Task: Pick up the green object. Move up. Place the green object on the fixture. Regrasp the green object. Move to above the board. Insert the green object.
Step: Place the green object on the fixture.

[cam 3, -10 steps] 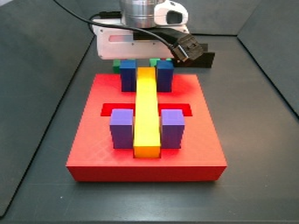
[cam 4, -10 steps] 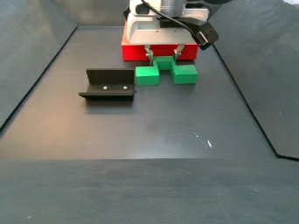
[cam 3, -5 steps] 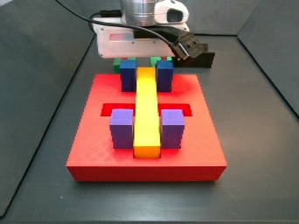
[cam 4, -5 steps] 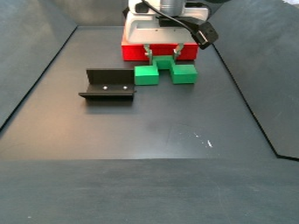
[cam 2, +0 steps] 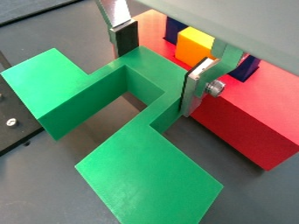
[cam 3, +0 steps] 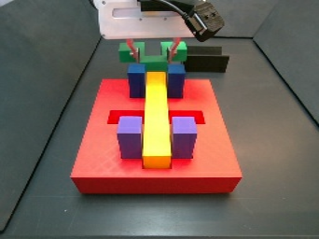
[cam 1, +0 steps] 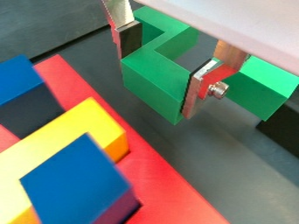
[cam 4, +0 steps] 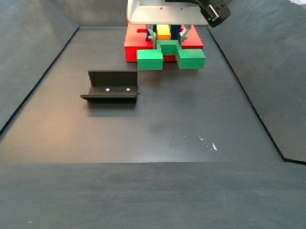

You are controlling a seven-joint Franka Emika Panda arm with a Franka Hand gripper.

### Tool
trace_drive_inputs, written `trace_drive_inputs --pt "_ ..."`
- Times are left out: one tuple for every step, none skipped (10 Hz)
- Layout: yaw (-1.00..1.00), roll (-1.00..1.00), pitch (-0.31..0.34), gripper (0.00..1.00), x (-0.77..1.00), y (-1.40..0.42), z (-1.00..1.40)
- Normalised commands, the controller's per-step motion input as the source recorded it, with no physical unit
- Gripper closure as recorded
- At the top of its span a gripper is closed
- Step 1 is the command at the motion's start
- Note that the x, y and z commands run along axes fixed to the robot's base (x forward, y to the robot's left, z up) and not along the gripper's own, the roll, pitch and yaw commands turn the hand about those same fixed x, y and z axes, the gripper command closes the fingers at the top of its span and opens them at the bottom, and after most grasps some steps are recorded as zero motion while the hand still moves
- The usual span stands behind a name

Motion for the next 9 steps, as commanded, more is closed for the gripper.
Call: trace_drive_inputs --pt "-0.15 -0.59 0.000 1.00 0.44 0.55 0.76" --pt "-0.29 -0.65 -0.020 1.00 0.61 0.36 1.00" --pt "-0.44 -0.73 0.000 1.00 0.78 0.21 0.91" --pt "-0.44 -0.73 -0.006 1.00 0.79 0.21 0.86" --pt "-0.41 -0.65 -0.051 1.00 0.84 0.25 0.68" --pt "-0.39 -0.56 0.000 1.00 0.90 0.24 0.49" --pt "-0.37 -0.55 0.000 1.00 0.91 0.21 0.40" --pt "-0.36 -0.57 0.000 1.00 0.92 0.18 0.35" --pt "-0.34 -0.60 0.000 1.00 0.93 0.17 0.33"
